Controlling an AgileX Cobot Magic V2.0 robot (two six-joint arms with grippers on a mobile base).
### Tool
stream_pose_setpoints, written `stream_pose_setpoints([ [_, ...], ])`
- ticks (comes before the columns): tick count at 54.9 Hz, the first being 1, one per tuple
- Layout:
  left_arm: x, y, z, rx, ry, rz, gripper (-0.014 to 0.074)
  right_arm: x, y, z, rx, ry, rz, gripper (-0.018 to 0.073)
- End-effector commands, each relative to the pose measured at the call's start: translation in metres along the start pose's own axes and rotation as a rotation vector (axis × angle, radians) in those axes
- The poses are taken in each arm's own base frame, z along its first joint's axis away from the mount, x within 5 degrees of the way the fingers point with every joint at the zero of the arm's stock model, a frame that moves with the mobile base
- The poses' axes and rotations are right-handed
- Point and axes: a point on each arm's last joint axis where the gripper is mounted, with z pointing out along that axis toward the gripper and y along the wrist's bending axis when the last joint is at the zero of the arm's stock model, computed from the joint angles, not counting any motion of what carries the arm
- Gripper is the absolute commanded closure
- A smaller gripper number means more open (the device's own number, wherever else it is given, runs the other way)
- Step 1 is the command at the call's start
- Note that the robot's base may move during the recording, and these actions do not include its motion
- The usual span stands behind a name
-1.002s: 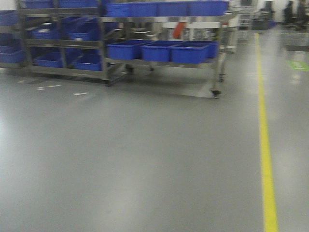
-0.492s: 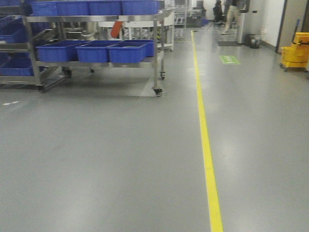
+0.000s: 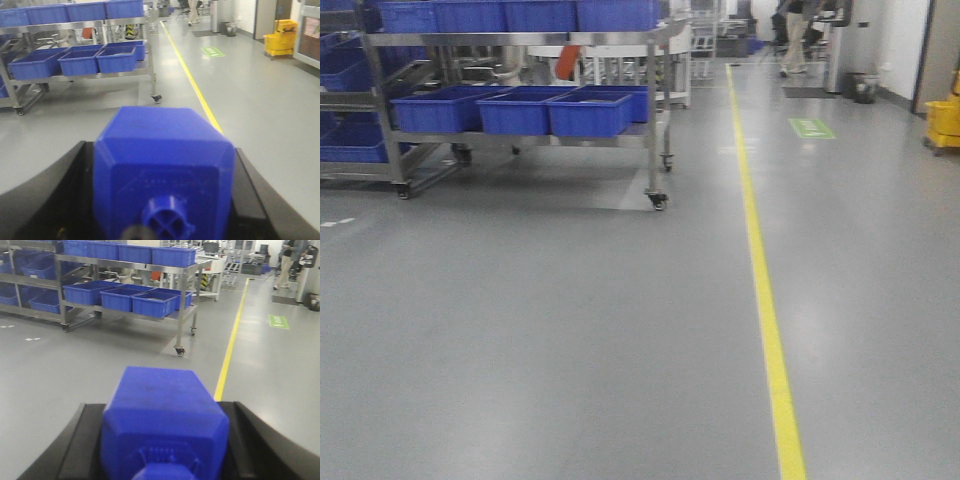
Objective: Pick and sort blue part to right shelf
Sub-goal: 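Drive the base away from the steel table carrying both parts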
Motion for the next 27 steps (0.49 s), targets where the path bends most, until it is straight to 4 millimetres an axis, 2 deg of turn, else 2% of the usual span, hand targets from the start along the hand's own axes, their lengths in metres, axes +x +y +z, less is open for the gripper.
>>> stream_pose_setpoints([
  [1,-0.0156,0.0009,-0.0102,0.013,-0.141,-0.004,0.0354,-0.0163,0.0006,-0.002,-0.008,-0.103,-0.027,0.0312],
  [27,-0.0156,0.0009,-0.0102,0.013,-0.141,-0.004,0.0354,-0.0163,0.0006,-0.002,-0.008,-0.103,-0.027,0.0312],
])
